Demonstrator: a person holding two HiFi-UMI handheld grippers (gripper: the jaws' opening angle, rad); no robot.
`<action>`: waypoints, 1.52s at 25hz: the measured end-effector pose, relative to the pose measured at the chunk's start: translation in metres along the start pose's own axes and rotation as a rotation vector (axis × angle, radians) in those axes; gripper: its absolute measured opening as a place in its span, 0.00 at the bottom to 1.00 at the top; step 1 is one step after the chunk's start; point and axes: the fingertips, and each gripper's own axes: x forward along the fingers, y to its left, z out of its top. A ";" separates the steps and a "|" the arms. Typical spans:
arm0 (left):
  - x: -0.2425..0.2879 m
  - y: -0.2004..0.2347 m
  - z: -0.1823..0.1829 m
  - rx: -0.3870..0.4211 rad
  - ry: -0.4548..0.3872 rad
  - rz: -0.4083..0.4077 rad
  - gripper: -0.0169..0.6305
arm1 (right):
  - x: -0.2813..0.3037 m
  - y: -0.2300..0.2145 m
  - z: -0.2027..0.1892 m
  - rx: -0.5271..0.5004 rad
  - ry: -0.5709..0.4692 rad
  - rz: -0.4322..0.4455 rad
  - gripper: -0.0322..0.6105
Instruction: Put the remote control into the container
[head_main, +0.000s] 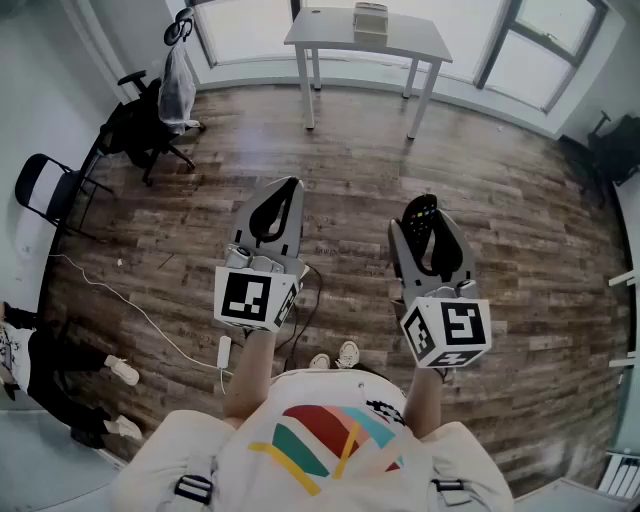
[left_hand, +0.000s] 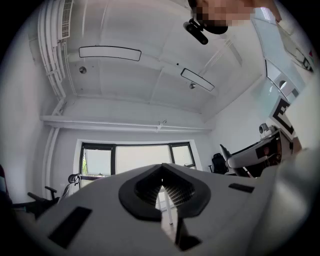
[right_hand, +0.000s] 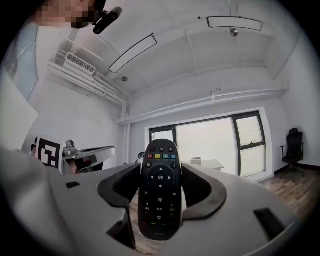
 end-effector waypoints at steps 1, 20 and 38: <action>0.000 0.000 0.001 0.001 -0.002 -0.001 0.04 | 0.001 0.001 0.001 -0.002 -0.003 0.003 0.45; 0.002 -0.001 -0.009 0.000 0.039 0.048 0.04 | 0.007 -0.008 -0.001 0.023 -0.007 0.076 0.45; 0.023 -0.018 -0.019 -0.010 0.017 0.076 0.04 | 0.001 -0.063 -0.027 0.057 0.037 0.047 0.45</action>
